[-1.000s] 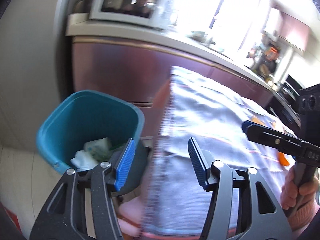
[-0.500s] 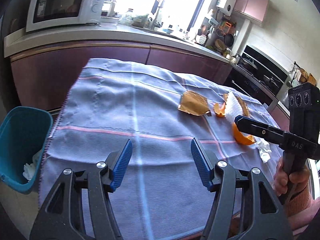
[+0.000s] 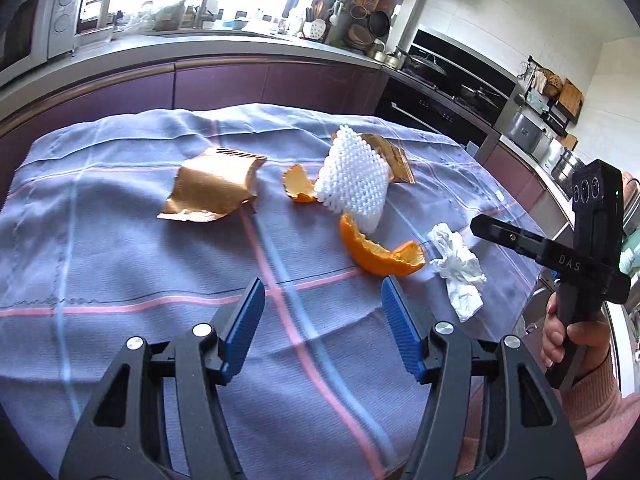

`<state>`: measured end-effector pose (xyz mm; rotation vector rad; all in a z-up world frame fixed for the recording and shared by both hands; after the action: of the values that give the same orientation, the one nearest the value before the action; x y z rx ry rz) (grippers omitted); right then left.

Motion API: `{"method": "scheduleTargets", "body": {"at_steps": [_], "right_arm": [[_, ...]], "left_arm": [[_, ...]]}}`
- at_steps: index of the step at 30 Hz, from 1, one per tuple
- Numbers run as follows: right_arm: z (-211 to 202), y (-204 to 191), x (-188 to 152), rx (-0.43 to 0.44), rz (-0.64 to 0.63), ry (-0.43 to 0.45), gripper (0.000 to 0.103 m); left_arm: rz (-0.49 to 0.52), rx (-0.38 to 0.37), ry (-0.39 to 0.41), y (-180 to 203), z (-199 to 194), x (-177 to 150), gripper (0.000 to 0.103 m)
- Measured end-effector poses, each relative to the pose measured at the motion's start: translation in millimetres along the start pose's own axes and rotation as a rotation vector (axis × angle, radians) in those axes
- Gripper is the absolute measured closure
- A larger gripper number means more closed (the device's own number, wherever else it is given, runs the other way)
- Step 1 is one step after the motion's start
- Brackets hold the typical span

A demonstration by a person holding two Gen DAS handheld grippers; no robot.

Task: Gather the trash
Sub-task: 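Move both open grippers back over the table toward the remaining trash, then grasp the crumpled white tissue with the right gripper while the left grasps the orange peel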

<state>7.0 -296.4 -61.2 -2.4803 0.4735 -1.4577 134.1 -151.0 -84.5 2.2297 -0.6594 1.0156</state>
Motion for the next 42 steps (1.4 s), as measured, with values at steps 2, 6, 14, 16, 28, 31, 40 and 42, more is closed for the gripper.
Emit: {"method": "scheduleTargets", "body": {"at_steps": [2, 6, 14, 16, 28, 31, 40, 42], "right_arm": [[1, 6, -7, -0.004, 0.010, -0.017, 0.052], [6, 10, -19, -0.014, 0.019, -0.039, 0.047], [13, 10, -27, 0.008, 0.019, -0.054, 0.047], [15, 8, -29, 0.016, 0.013, -0.058, 0.047], [20, 7, -36, 0.028, 0.009, -0.086, 0.076], [19, 7, -37, 0.029, 0.009, -0.085, 0.079], [17, 0, -32, 0.046, -0.001, -0.071, 0.089], [16, -2, -31, 0.057, 0.001, -0.070, 0.090]], "left_arm": [[-0.008, -0.009, -0.026, 6, 14, 0, 0.043], [-0.039, -0.030, -0.062, 16, 36, 3, 0.043], [-0.074, -0.014, -0.128, 21, 73, 4, 0.048], [-0.083, -0.014, -0.143, 21, 79, 2, 0.049], [-0.096, -0.043, -0.178, 28, 92, -7, 0.090], [-0.104, -0.040, -0.181, 28, 94, -10, 0.092], [-0.106, -0.038, -0.151, 27, 76, -9, 0.097], [-0.106, -0.038, -0.143, 24, 69, -8, 0.097]]}}
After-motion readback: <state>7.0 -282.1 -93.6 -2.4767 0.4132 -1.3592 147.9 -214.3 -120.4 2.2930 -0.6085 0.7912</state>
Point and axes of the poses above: each gripper's, at about its wrist camera, not at the fingertips, and z roughly the way its jaws point, y to its right, x to its top, the point moved 7 cm from there along z, roughly the way its jaws point, and after that the axes turned 10 degrees about y, right-handed, at the moved point
